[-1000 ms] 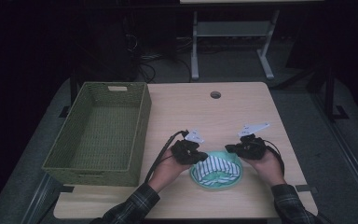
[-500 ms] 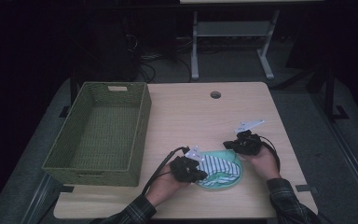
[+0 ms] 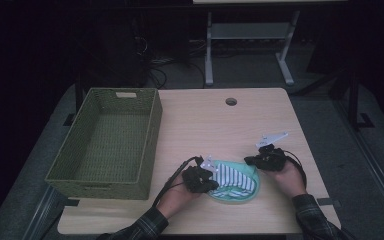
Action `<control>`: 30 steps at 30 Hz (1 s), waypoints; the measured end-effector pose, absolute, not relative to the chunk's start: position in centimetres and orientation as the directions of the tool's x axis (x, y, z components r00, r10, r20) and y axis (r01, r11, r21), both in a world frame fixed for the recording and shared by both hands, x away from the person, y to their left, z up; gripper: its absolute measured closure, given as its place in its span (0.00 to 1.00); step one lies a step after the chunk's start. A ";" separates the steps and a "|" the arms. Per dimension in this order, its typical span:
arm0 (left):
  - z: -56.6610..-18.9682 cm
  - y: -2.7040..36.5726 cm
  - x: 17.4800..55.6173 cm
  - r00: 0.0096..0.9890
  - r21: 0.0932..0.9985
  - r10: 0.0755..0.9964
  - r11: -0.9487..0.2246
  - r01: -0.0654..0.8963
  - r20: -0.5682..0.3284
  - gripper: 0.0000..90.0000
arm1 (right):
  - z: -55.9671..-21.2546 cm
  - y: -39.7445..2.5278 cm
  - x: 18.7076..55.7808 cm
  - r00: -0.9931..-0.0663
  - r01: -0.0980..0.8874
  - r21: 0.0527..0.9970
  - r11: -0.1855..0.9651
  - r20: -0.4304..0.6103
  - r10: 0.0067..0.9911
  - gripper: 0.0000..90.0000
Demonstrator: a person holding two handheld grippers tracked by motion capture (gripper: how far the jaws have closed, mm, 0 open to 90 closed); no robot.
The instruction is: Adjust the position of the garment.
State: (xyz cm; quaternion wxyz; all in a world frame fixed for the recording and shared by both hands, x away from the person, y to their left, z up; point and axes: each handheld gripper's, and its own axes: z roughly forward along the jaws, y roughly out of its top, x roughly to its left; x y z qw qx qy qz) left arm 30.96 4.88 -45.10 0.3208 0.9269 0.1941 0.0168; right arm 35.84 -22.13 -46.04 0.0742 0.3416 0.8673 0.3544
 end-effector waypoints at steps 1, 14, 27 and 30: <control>-45.1 5.0 31.3 0.921 0.597 0.379 -0.721 0.352 -0.084 0.97 | -46.1 -22.2 35.7 -0.757 0.540 0.665 0.516 0.115 0.643 1.00; -45.2 5.1 34.6 0.892 0.582 0.451 -0.716 0.386 -0.036 0.97 | -46.3 -22.6 33.3 -0.770 0.544 0.649 0.531 0.135 0.624 1.00; -45.1 5.0 37.7 0.873 0.603 0.486 -0.684 0.412 -0.044 0.96 | -46.3 -22.4 31.3 -0.787 0.532 0.650 0.543 0.143 0.600 1.00; -44.5 5.5 37.6 0.871 0.617 0.487 -0.668 0.416 -0.061 0.94 | -46.3 -22.9 31.3 -0.777 0.533 0.663 0.525 0.138 0.614 0.97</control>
